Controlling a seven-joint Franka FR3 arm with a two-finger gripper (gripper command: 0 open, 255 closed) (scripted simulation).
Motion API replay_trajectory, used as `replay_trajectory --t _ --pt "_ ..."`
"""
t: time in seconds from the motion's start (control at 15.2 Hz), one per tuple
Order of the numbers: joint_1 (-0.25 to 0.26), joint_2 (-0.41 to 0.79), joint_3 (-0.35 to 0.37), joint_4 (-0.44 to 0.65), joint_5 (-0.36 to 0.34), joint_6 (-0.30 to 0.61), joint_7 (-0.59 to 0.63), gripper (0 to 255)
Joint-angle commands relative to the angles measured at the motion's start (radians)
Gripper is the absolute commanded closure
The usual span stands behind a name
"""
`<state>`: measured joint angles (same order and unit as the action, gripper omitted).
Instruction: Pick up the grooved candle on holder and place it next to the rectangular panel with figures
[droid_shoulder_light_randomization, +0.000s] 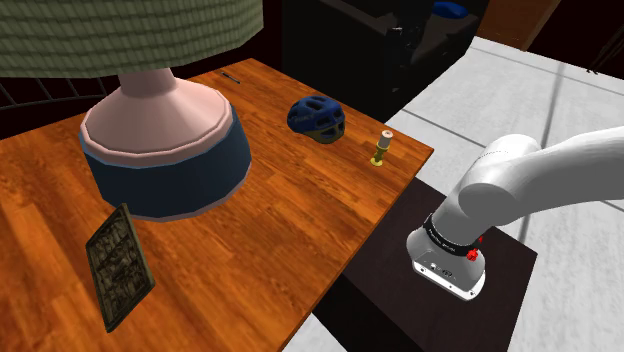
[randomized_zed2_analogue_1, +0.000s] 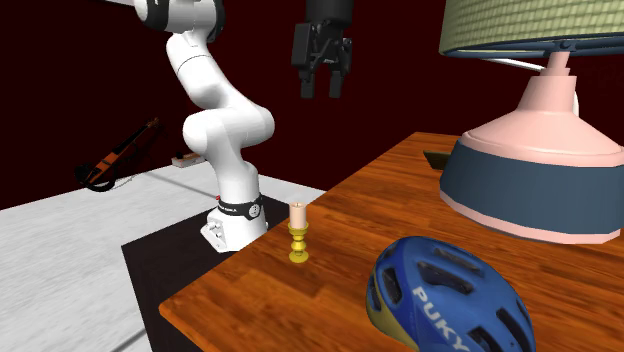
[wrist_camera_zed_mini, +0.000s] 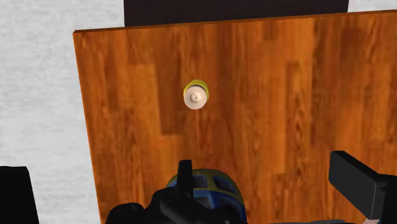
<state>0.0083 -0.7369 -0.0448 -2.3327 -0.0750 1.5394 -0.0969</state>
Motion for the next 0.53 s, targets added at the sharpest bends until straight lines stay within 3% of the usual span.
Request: replay_trajectory --t 0.0,0.46 --pt "0.0 0.0 0.0 0.0 0.0 0.0 0.0 0" --pt "-0.024 -0.114 -0.065 -0.292 -0.039 0.213 -0.052 0"
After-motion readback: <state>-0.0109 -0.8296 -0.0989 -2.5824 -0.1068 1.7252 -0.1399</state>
